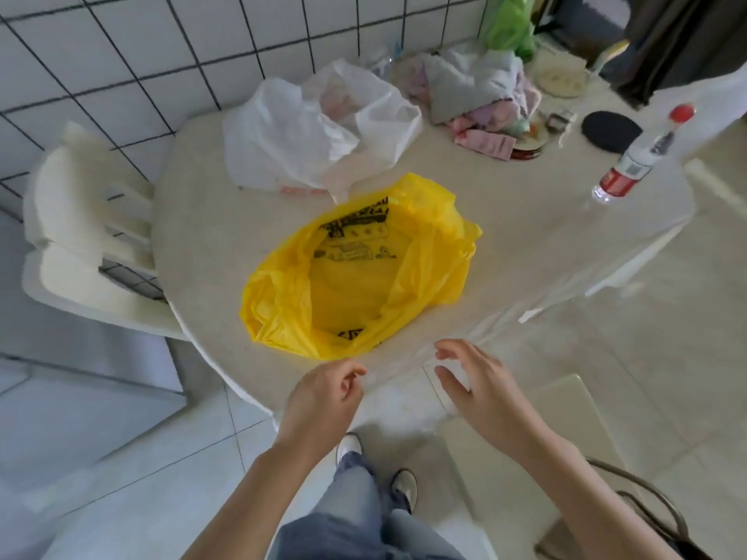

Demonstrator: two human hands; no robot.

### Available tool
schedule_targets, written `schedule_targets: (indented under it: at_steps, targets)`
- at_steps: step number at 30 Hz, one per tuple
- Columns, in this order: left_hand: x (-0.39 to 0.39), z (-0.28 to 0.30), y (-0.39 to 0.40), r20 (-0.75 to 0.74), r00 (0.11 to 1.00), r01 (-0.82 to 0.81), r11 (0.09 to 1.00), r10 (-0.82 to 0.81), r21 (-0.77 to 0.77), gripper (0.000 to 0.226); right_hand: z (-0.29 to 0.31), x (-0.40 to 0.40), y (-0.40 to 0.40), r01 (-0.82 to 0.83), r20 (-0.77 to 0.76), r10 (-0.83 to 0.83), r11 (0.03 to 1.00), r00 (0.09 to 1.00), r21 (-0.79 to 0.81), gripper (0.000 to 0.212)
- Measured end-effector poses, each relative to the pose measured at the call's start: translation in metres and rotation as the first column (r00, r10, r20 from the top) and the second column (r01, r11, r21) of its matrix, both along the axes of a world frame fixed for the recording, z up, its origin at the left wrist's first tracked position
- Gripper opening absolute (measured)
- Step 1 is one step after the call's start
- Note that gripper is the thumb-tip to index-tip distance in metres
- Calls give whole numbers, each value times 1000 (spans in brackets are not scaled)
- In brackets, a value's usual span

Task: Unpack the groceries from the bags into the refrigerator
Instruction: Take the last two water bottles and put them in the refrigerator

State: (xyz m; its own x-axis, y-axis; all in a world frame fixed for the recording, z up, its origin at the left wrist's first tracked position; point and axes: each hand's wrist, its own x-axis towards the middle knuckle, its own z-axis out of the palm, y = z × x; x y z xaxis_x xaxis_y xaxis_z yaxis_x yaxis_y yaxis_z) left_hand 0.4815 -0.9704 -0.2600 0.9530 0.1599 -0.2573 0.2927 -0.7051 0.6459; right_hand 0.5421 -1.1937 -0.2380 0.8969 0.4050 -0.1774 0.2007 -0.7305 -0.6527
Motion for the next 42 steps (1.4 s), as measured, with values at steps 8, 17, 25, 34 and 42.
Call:
schedule_targets:
  at_steps: [8,17,25,34,42]
  targets:
    - [67,-8,46,21,999,-31,999,30,44,20,-7,98,56,-84,15,84,996,996,21,28]
    - [144,-5,79,79,996,-39,994,31,102,22,-3,179,117,-149,30,149,989,988,-1,32]
    - [240,0,97,146,988,19,967,-58,253,23,0,274,137,-194,67,193,981,979,9,28]
    - [341,0,108,218,971,-4,903,-100,429,24,-24,406,174,-337,66,339,940,938,-48,34]
    - [406,-27,129,26,973,145,687,-231,712,41,-44,486,212,-446,100,453,891,886,-86,39]
